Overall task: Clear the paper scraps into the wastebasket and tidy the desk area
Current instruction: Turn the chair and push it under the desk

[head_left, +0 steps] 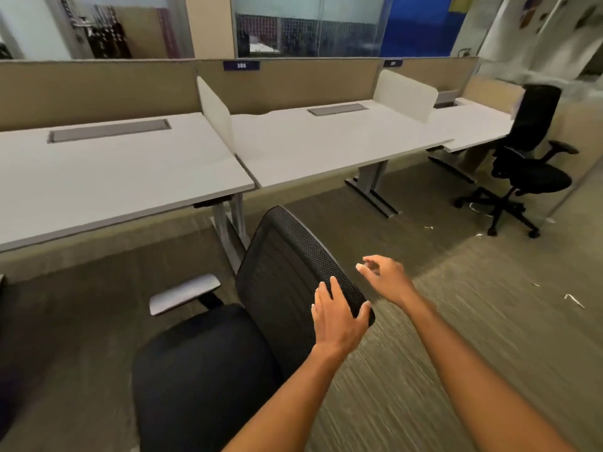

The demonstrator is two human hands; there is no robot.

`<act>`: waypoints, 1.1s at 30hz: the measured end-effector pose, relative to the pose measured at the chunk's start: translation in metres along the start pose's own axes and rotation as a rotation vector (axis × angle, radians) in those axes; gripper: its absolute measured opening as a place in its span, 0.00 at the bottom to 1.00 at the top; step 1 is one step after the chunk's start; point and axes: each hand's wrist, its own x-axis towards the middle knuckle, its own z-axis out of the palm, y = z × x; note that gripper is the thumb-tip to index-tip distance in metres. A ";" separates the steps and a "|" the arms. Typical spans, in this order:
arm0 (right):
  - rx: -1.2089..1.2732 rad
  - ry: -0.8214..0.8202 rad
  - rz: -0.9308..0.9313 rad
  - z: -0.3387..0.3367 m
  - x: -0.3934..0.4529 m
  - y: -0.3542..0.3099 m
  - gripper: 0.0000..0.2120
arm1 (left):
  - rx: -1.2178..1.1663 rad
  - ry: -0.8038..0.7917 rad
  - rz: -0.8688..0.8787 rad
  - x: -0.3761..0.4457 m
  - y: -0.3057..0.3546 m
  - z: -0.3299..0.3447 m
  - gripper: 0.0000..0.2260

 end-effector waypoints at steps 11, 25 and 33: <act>-0.123 -0.224 -0.111 0.045 0.072 -0.015 0.16 | -0.031 0.046 -0.238 0.036 0.016 0.035 0.49; -0.242 -0.147 -0.142 0.060 0.036 -0.048 0.18 | -0.138 -0.104 -0.239 0.004 -0.010 -0.018 0.53; -0.189 -0.152 -0.128 0.082 -0.024 -0.079 0.26 | -0.055 -0.175 -0.198 -0.038 -0.058 -0.055 0.54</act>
